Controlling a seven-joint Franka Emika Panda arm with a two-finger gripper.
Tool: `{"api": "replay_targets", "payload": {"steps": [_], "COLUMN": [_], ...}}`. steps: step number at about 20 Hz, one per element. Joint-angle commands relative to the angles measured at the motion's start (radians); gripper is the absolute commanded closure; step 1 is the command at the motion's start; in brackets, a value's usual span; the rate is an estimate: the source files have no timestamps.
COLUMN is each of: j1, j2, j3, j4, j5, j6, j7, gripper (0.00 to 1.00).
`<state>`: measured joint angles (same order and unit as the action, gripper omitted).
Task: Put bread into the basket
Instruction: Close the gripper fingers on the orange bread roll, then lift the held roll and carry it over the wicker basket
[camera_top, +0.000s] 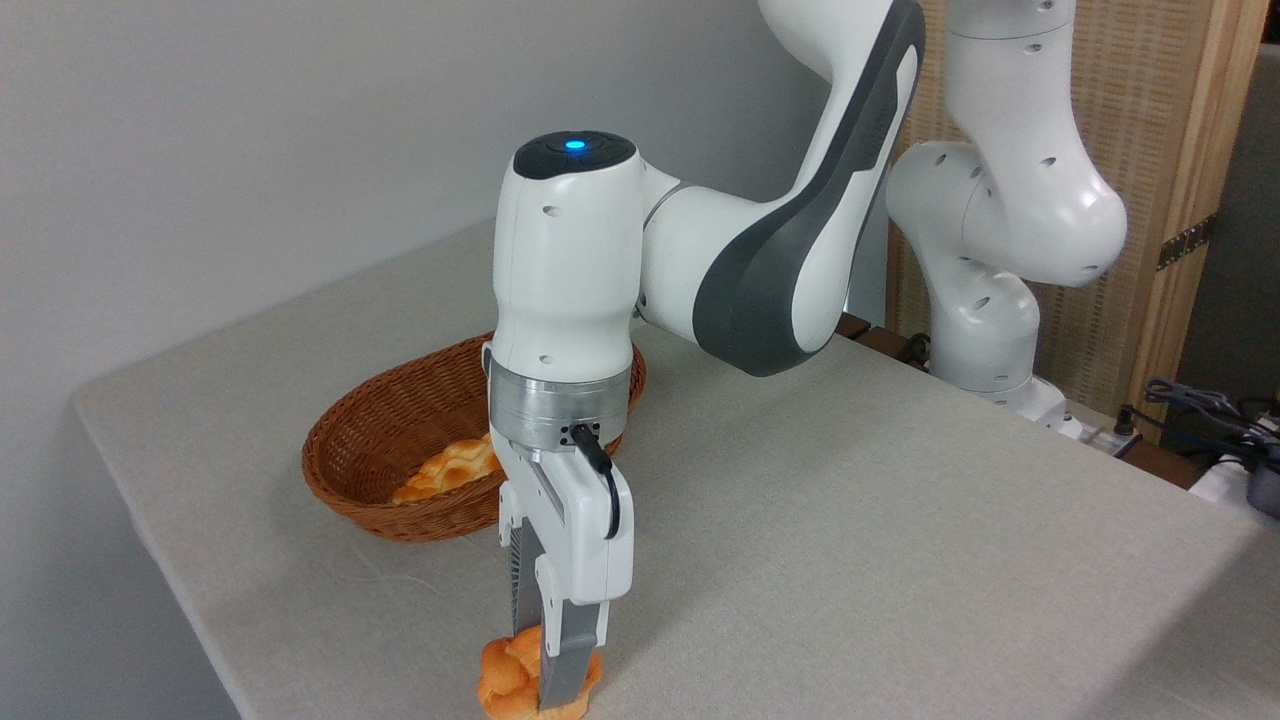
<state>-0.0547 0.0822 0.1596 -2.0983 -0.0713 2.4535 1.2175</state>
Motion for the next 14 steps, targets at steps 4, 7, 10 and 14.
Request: {"api": "replay_targets", "payload": {"steps": [4, 7, 10, 14], "j1": [-0.004, -0.005, -0.005, -0.005], "j2": [-0.009, -0.030, -0.036, -0.131], "j3": [0.002, 0.001, -0.003, -0.075], "j4": [0.020, 0.151, 0.323, 0.368], "j5": [-0.021, -0.065, -0.068, -0.085], "j6": [-0.045, -0.241, -0.474, -0.665], "j7": [-0.004, -0.058, -0.157, -0.243], "gripper": [0.65, 0.65, 0.63, 0.62]}}
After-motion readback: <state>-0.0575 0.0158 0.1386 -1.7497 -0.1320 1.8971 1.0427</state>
